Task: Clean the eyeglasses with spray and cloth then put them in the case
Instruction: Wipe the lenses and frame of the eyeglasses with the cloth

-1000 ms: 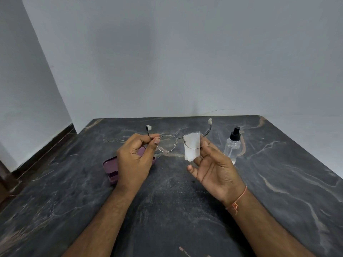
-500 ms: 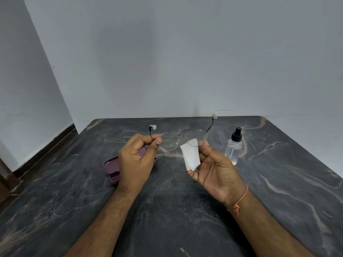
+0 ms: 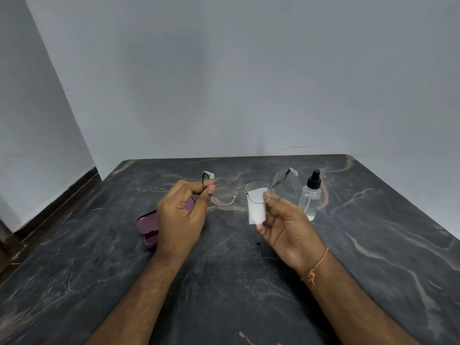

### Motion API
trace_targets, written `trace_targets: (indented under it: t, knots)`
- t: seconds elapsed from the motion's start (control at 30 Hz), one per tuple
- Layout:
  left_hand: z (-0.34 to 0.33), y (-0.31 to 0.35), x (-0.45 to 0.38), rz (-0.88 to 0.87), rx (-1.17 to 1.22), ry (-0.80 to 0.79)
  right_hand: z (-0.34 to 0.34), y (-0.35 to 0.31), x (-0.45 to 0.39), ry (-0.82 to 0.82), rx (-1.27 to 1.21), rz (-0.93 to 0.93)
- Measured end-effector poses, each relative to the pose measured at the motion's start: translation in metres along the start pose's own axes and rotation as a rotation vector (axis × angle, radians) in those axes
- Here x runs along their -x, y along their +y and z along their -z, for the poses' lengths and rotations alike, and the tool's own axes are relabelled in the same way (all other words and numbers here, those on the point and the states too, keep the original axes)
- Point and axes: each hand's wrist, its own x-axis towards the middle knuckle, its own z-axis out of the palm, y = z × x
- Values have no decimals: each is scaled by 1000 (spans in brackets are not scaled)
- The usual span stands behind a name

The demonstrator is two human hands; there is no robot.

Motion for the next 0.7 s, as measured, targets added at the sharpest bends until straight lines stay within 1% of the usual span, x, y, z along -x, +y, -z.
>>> trace_targets:
  t: [0.13,0.27,0.47,0.6,0.7]
  knots:
    - [2,-2,-1,6,-34,6,0,-1,1,-74,-89,-45]
    - [1,-1,-2,7,-31,5,2,-2,1,-120,-98,-25]
    - [3,1,-2,21,-1,6,2,-2,1,-60,-61,5]
    - [2,0,-1,-21,-18,7,3,-2,-1,-29,-62,44]
    - [1,0,-1,-43,-25,-4,3,-2,-2,-23,-56,37]
